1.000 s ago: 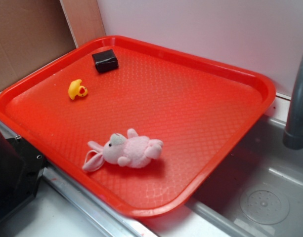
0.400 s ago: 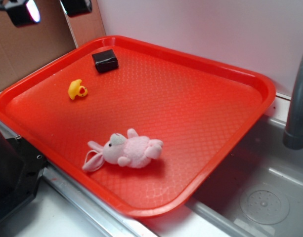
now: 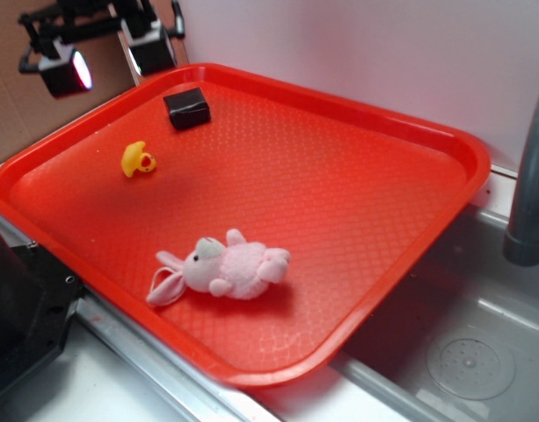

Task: Grab the yellow duck.

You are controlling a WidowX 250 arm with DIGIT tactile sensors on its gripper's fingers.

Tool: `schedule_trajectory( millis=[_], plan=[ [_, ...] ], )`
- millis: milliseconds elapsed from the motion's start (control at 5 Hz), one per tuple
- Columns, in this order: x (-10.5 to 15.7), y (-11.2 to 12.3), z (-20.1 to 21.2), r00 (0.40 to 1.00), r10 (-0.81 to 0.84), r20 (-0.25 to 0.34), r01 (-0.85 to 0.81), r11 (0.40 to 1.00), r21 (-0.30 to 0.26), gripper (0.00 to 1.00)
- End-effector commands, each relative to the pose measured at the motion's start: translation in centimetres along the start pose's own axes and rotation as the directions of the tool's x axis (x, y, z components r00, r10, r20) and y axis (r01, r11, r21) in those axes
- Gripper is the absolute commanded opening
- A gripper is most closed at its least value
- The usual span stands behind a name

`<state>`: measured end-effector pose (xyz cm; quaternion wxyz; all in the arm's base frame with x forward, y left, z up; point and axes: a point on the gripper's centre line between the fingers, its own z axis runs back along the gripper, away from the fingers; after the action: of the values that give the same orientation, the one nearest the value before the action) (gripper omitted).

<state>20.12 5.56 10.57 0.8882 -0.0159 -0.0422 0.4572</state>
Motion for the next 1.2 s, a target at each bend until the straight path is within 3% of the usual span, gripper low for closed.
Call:
schedule_trajectory(
  millis=[0, 200, 600, 800, 1000],
  plan=[
    [1.2, 2.3, -3.2, 0.998, 0.049, 0.05, -0.052, 0.997, 0.06, 1.0],
    [1.5, 2.8, -5.5, 0.997, 0.051, 0.063, -0.057, 0.994, 0.091, 1.0],
    [1.6, 2.1, -7.8, 1.0, 0.011, 0.009, -0.011, 1.0, 0.021, 1.0],
    [1.7, 2.0, -8.2, 1.0, 0.009, 0.005, -0.009, 1.0, 0.028, 1.0],
    [1.6, 2.1, -8.3, 1.0, 0.024, 0.013, -0.024, 0.999, 0.023, 0.0]
  ],
)
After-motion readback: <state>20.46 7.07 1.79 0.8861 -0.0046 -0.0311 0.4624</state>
